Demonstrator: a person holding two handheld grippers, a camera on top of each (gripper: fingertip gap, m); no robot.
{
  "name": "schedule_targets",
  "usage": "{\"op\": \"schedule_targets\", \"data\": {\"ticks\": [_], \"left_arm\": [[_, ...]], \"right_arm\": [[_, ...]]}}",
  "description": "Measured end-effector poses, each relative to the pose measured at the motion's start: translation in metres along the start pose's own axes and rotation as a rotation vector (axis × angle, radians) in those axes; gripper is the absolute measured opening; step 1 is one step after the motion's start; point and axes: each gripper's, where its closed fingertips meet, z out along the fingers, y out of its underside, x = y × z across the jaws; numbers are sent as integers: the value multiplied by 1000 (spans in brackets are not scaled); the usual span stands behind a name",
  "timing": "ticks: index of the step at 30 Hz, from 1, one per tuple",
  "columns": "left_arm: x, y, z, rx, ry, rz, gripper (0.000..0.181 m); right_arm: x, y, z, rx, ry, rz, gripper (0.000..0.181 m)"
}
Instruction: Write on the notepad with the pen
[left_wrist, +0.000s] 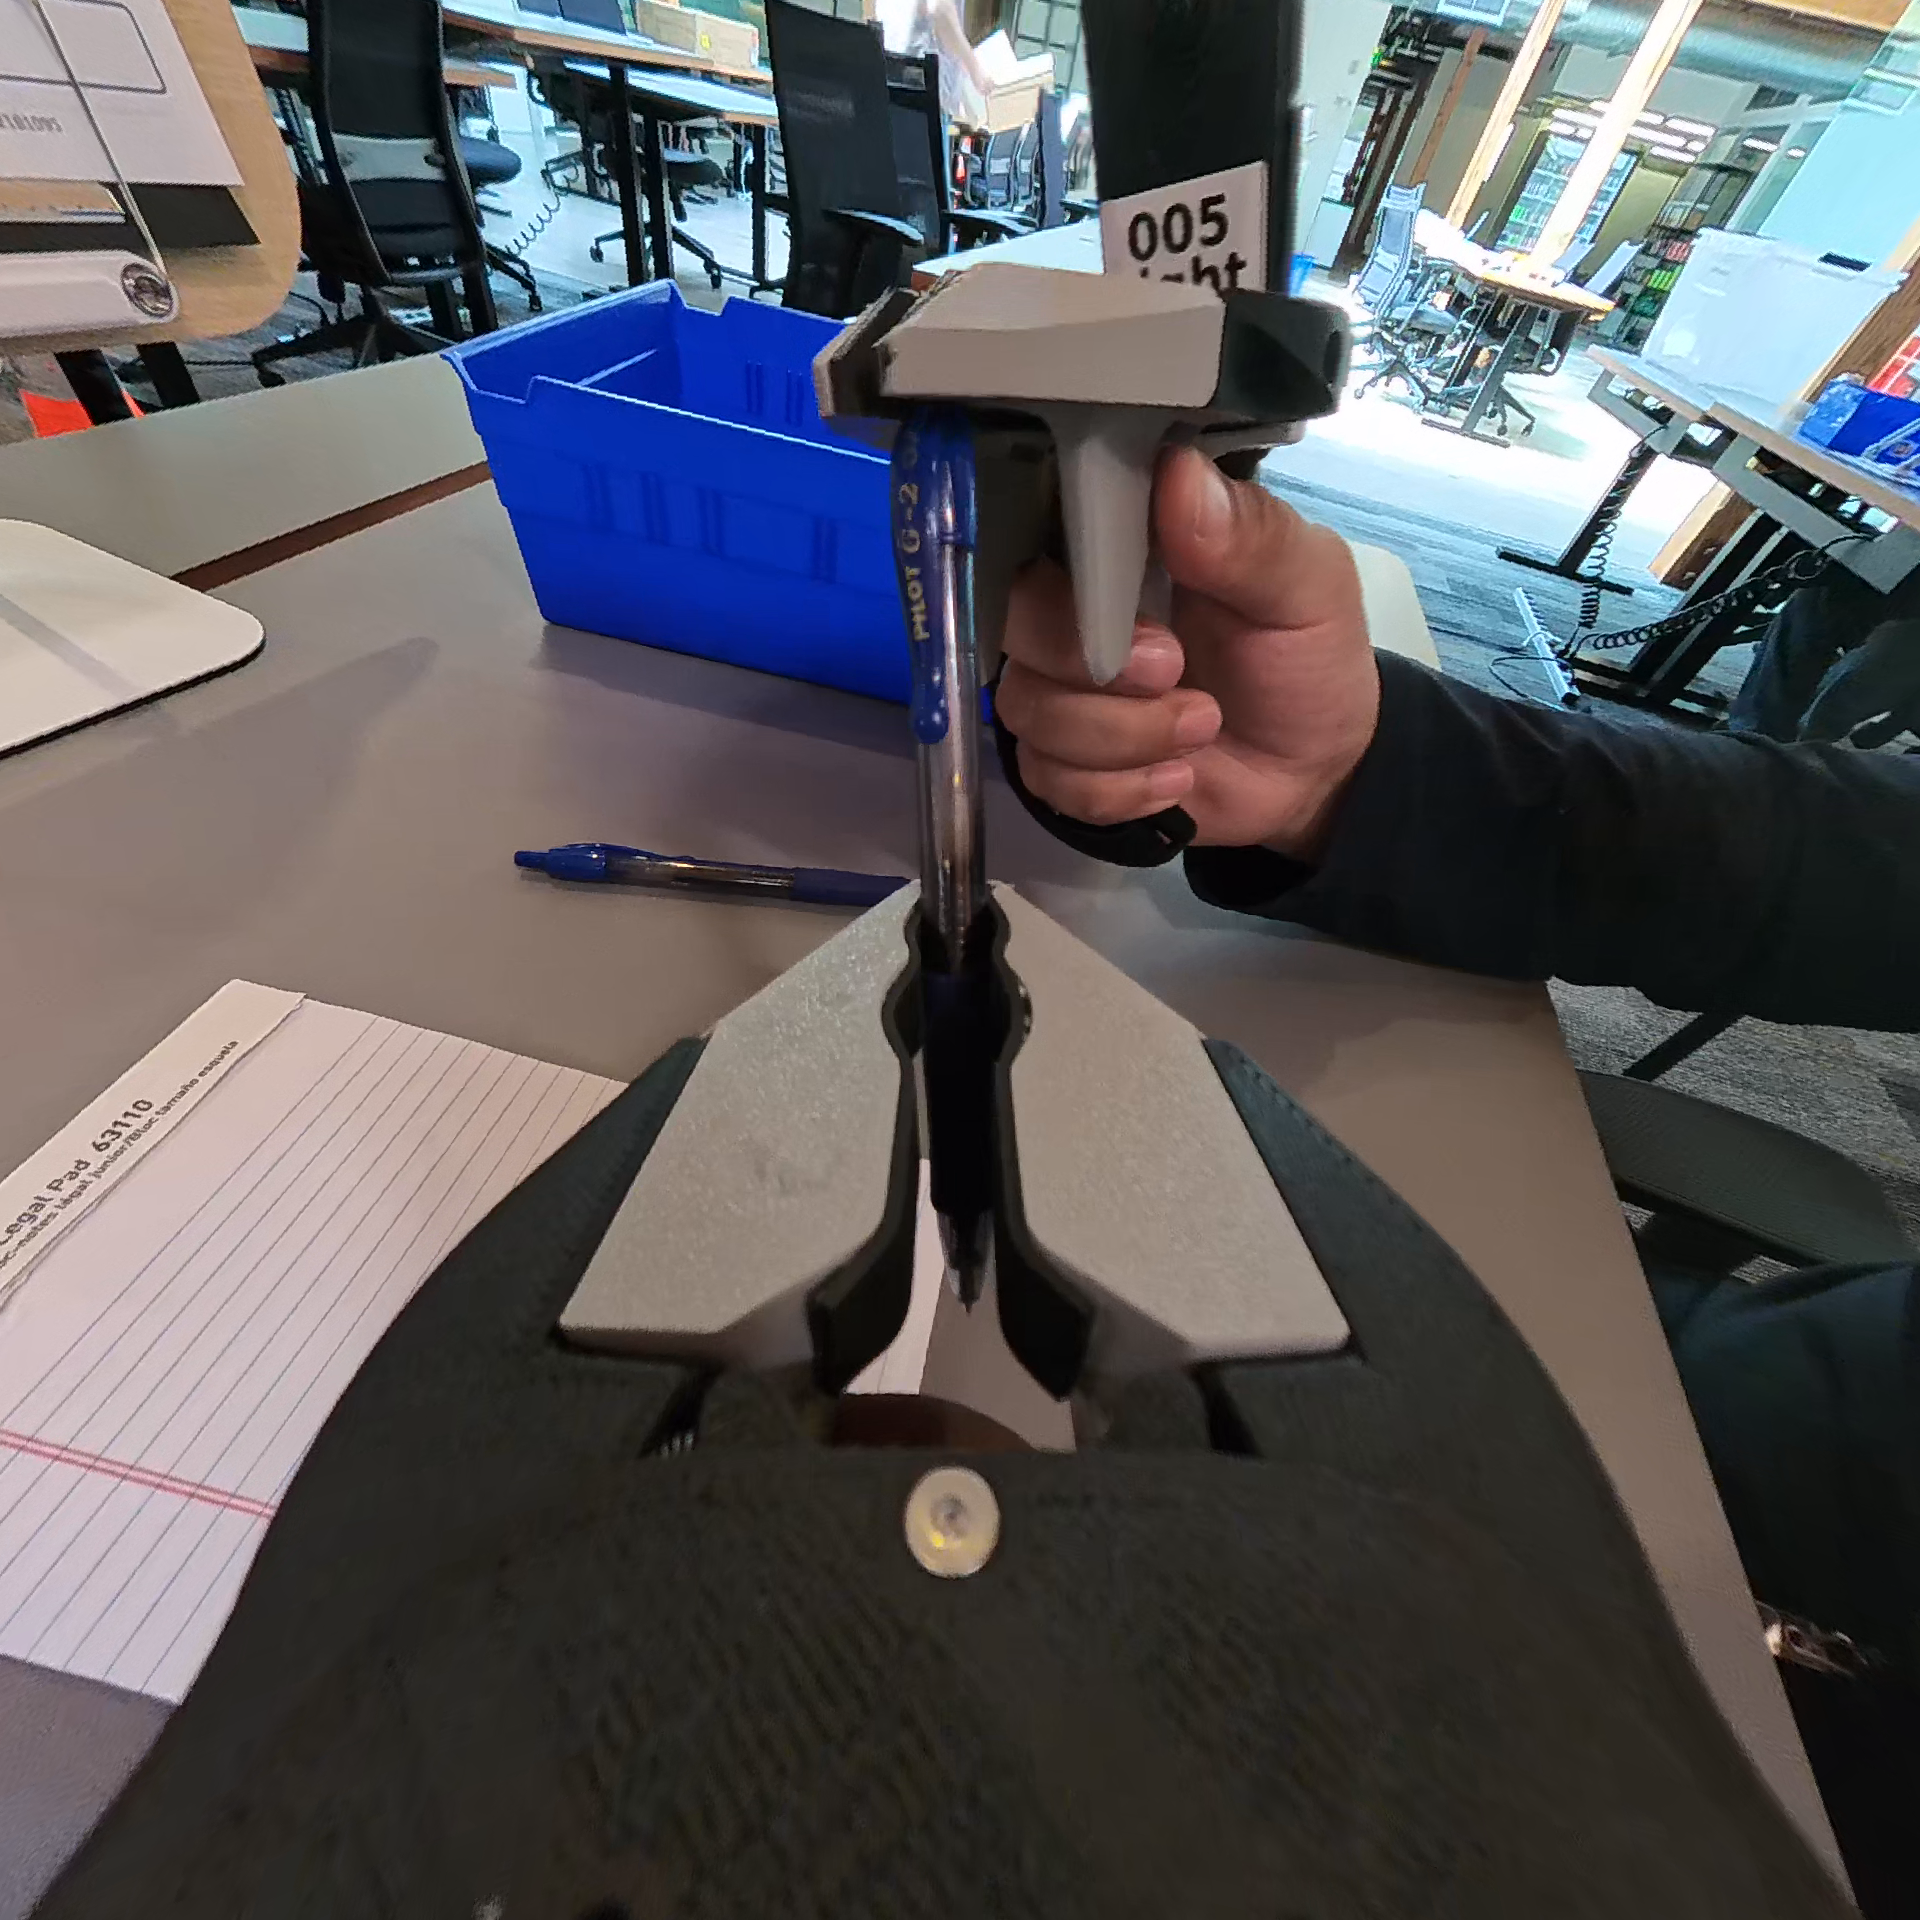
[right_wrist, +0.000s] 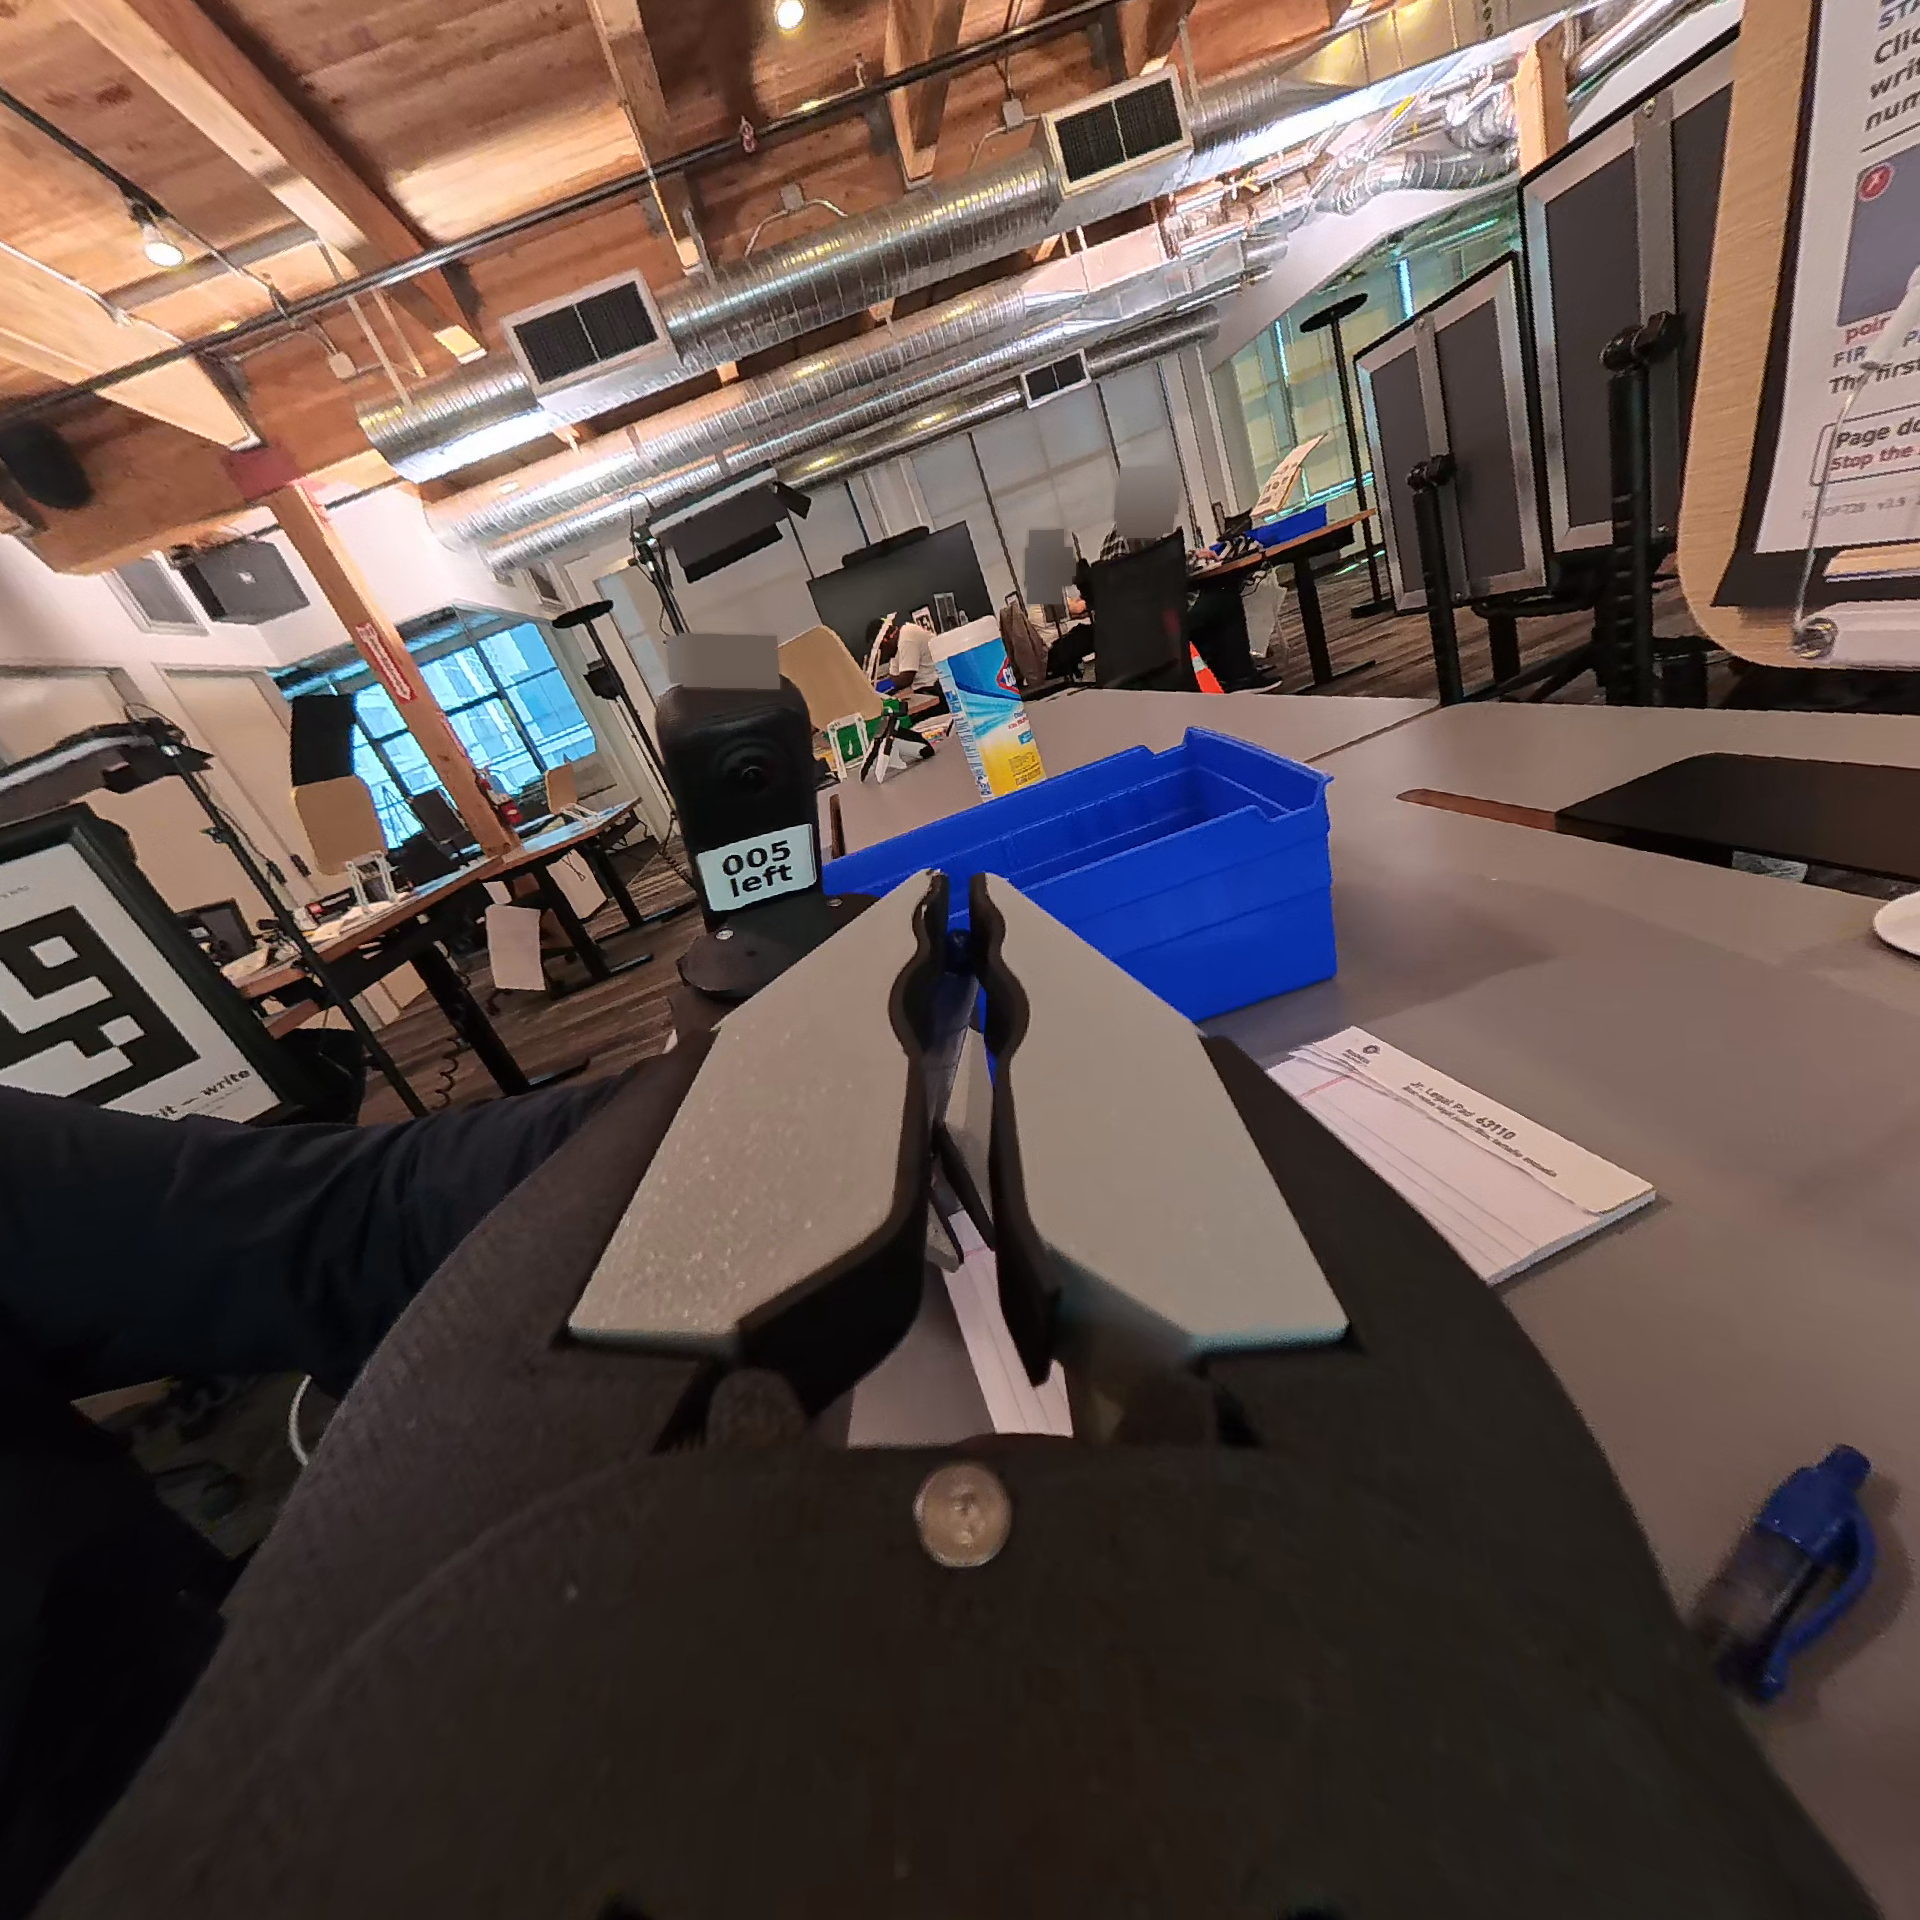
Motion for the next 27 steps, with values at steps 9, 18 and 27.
{"op": "schedule_targets", "data": {"ticks": [9, 18, 27], "left_arm": [[0, 2, 1, -8, -3, -4, 3], [9, -10, -3, 52, 76, -77, 3], [11, -10, 0, 55, 83, -83, 4]], "right_arm": [[0, 3, 1, -27, 32, -40, 0], [-5, -18, 2, 120, 21, 15, 1], [0, -40, -19, 206, 35, 28, 0]]}}
